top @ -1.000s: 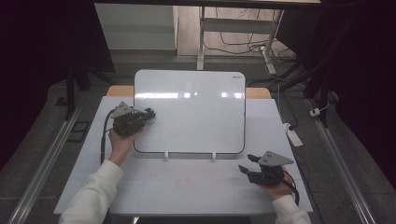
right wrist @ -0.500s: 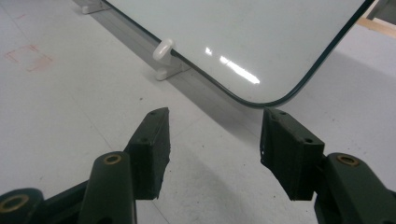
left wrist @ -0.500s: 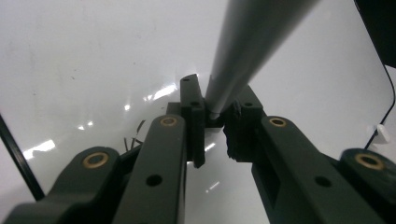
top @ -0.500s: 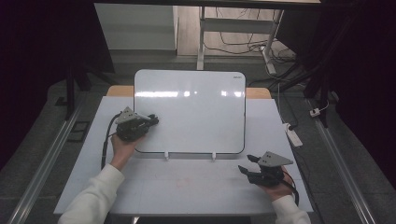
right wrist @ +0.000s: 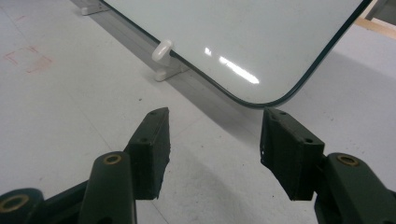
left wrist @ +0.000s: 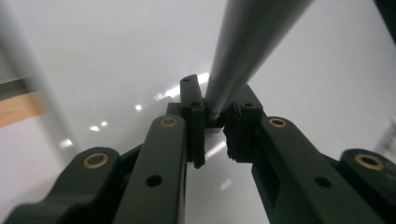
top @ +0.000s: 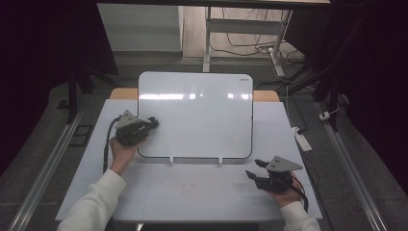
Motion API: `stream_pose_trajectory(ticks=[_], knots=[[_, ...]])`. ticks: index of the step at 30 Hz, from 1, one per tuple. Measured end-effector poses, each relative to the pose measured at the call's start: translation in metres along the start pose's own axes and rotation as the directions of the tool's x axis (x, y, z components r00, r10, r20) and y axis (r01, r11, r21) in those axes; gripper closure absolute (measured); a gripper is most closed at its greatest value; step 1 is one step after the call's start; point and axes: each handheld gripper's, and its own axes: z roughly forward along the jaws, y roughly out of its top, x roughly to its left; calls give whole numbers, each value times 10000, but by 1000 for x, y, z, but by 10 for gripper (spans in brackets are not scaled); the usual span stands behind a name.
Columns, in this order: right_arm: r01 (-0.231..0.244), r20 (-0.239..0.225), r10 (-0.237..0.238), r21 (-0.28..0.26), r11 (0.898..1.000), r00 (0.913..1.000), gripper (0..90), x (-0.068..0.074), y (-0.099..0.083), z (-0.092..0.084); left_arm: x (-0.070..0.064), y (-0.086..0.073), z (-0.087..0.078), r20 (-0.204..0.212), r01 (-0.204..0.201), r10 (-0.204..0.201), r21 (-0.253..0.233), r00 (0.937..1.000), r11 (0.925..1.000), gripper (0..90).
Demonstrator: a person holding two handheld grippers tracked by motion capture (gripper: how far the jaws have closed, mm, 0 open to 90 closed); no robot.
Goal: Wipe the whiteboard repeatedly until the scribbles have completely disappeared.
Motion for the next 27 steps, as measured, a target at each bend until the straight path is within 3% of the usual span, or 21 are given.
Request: stream_pose_trajectory(ticks=[2, 6, 8, 10, 14, 17, 23, 25, 27], knots=[[2, -5, -2, -16, 10000, 10000, 428, 0, 0, 0, 3, -3, -2, 56, 158, -158, 7, 9999, 9999, 782], [-2, -43, 3, 39, 10000, 10000, 427, 0, 0, 2, -15, -10, 1, 520, -606, 572, 672, 9970, 9959, 781], [6, -49, -6, 47, 10000, 10000, 427, 0, 0, 2, -20, -11, 1, 470, -932, 897, 771, 9949, 9927, 781], [4, -28, -4, 22, 10000, 10000, 427, 0, 0, 1, -13, -9, -1, 226, -745, 733, 552, 9971, 9957, 781], [-3, -13, 3, 1, 10000, 10000, 427, 0, 0, 0, 11, -4, -11, -365, 24, -26, -36, 9993, 10000, 781], [-25, -36, 25, 0, 10000, 10000, 427, 0, 0, 1, 17, -5, -15, -357, 282, -285, -89, 9990, 9996, 781], [20, -51, -20, 5, 10000, 10000, 427, 1, 0, 1, -9, -15, -7, 312, -474, 454, 669, 9985, 9966, 782], [-2, -41, 2, -10, 10000, 10000, 428, 1, 0, 1, -10, -15, -7, 291, -620, 601, 686, 9978, 9957, 781], [9, -40, -9, -2, 10000, 10000, 427, 1, 0, 1, -3, -11, -10, -130, -382, 387, 369, 9992, 9986, 781]])
